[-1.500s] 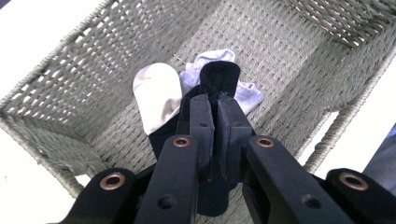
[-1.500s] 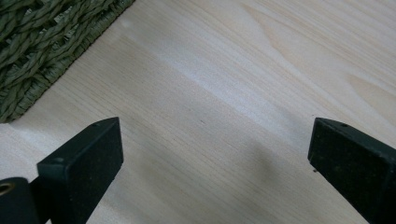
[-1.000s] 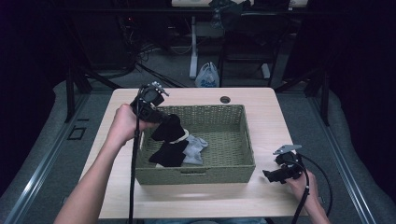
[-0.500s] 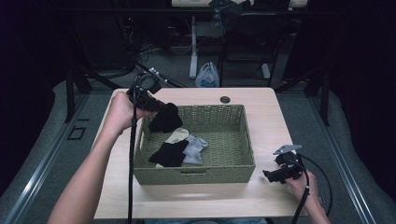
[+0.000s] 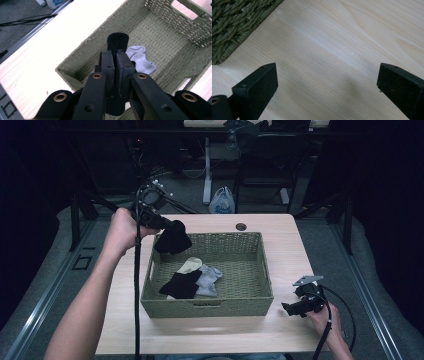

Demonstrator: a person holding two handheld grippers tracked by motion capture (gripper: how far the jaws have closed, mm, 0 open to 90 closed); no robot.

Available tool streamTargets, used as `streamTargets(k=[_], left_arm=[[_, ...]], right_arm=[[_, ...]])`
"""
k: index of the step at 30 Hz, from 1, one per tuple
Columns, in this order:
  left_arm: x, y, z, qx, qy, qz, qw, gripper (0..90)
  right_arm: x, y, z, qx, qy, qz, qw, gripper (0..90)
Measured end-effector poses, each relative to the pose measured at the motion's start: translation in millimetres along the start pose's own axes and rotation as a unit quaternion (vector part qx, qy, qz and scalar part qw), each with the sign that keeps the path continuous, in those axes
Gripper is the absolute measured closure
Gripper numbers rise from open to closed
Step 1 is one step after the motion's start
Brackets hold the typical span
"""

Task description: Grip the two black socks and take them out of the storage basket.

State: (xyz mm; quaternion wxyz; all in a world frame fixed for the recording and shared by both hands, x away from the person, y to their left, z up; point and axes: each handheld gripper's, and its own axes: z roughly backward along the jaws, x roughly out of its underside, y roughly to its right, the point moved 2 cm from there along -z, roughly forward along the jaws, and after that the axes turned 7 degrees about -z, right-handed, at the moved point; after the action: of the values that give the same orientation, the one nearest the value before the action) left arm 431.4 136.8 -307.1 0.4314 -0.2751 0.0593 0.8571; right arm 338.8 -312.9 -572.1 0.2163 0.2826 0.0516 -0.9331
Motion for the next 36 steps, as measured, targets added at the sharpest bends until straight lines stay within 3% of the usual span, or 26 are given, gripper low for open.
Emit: streamTargets(k=[10,20,29,33,36], left_arm=[[11.1,-14.7,31.4,-0.03,0.004,0.016,0.9994,85.8],[47.4,-36.2,58.9,-0.057,0.009,0.058,0.9966,85.8],[74.5,-47.4,60.9,-0.071,-0.002,0.082,0.9941,85.8],[96.2,-57.1,52.8,-0.07,-0.013,0.105,0.9919,85.7],[104.1,-60.5,49.1,-0.068,-0.015,0.113,0.9911,85.7]], right_arm=[[0.0,-0.1,-0.9,0.0,0.002,0.0,1.0,2.8],[-0.4,-0.9,-0.8,-0.004,0.0,0.0,1.0,2.8],[-0.3,-1.3,-0.6,-0.006,0.0,-0.002,1.0,2.8],[-0.3,-1.5,-0.8,-0.002,0.0,0.0,1.0,2.8],[-0.4,-1.4,-0.9,-0.003,-0.001,0.001,1.0,2.8]])
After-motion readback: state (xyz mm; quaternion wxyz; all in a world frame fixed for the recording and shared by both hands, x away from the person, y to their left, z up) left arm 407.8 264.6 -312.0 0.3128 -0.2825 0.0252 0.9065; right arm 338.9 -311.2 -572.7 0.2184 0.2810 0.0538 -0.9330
